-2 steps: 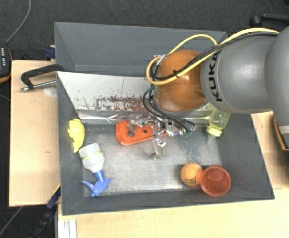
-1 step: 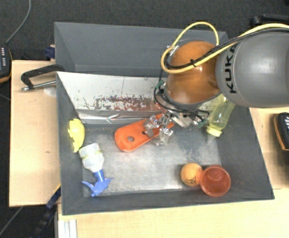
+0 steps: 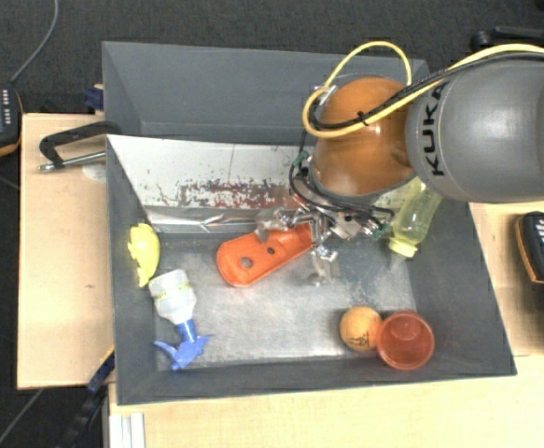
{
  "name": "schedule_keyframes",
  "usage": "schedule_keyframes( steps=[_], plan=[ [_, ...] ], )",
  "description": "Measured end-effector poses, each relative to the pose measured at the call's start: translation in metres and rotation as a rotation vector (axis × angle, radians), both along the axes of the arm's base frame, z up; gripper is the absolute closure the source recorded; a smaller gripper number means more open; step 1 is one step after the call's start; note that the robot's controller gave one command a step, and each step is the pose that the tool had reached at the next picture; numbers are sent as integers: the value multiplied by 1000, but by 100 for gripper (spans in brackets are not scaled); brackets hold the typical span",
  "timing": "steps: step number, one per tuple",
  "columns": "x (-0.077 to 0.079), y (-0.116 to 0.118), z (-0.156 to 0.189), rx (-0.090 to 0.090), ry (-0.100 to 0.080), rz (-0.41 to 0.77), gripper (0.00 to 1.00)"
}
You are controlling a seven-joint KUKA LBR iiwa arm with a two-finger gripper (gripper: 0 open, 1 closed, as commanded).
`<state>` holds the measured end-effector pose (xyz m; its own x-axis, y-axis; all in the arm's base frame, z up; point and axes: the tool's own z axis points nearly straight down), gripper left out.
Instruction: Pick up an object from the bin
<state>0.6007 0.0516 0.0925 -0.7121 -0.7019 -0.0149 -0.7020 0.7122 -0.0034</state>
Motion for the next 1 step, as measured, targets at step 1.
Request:
schedule_keyframes(
  steps=[1],
  plan=[
    [0, 0, 0, 0, 2, 0, 100]
  ],
)
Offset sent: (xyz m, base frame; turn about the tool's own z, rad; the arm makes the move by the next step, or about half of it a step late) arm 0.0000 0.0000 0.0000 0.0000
